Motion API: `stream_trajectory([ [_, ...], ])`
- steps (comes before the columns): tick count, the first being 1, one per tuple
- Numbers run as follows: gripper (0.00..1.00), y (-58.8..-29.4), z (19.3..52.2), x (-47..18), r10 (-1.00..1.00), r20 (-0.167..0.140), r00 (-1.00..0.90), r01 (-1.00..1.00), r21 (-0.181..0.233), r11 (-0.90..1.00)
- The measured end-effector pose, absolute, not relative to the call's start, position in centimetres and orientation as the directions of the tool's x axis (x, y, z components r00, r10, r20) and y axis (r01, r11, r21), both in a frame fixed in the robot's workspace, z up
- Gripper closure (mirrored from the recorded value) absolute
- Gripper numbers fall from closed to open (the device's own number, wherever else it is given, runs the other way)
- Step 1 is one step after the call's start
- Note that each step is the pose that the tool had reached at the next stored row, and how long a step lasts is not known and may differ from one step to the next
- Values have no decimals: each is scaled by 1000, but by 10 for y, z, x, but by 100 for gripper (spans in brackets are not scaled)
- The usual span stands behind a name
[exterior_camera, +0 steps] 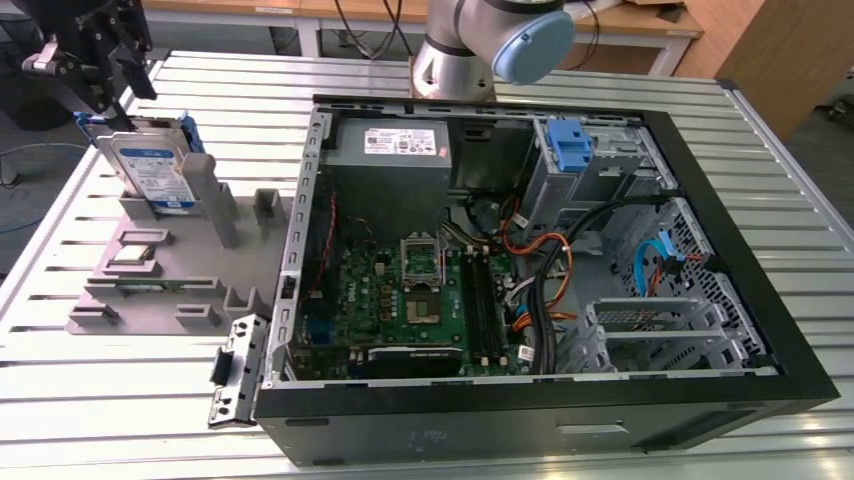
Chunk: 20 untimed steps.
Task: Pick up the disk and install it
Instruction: 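Pick up the disk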
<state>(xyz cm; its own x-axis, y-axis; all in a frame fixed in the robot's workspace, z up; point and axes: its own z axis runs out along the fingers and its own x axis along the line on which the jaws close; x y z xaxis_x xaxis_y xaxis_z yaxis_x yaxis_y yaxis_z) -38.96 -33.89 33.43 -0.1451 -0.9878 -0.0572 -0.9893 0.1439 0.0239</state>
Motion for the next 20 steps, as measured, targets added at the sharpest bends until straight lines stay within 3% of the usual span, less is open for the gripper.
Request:
stream_trajectory([
  [20,41,-339,325,-390,-988,-58,-145,-989,24,144],
])
